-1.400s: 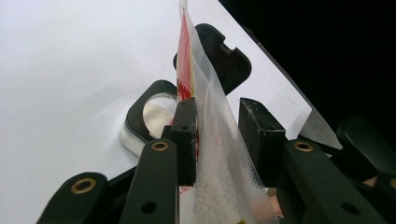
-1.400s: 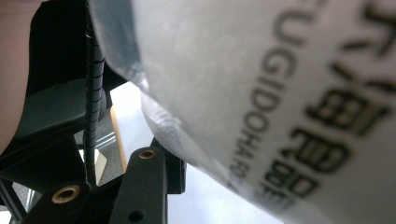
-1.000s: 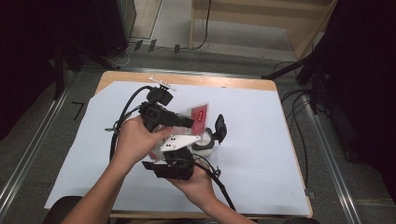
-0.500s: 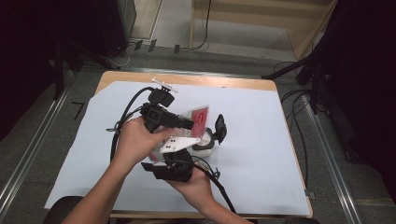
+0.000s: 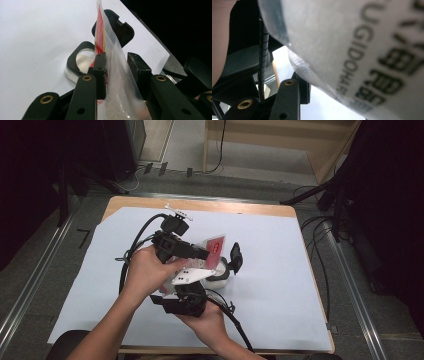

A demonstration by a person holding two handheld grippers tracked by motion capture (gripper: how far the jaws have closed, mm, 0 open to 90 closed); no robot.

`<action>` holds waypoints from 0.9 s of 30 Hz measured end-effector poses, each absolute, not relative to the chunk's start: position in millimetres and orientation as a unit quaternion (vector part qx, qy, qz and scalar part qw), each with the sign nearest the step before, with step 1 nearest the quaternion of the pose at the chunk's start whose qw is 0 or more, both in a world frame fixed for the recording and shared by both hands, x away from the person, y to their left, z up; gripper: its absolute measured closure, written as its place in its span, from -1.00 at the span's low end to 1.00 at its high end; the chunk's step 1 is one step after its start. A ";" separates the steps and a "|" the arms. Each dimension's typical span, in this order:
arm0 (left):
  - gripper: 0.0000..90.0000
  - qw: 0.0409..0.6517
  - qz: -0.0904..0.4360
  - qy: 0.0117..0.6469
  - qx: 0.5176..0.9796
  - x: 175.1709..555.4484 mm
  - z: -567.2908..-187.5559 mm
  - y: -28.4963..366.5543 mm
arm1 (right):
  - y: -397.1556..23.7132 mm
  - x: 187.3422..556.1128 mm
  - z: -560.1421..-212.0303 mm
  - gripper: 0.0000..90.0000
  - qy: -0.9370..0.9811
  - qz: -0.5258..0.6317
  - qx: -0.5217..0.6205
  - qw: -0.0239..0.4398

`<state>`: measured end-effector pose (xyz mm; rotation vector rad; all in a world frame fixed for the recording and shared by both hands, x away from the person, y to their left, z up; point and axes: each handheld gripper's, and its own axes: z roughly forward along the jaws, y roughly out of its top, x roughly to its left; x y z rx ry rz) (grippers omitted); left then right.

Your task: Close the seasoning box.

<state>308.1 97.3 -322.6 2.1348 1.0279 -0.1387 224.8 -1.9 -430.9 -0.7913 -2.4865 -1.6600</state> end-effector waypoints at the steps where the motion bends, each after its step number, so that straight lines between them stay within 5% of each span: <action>1: 0.56 0.374 -0.054 0.402 0.834 307.9 -322.8 97.3 | -1.6 224.4 -431.2 0.37 -0.804 -0.537 -0.256 0.025; 27: 0.52 0.342 -0.090 0.407 0.842 308.5 -320.8 107.1 | 6.7 218.4 -441.3 0.25 -0.818 -0.527 -0.229 -0.011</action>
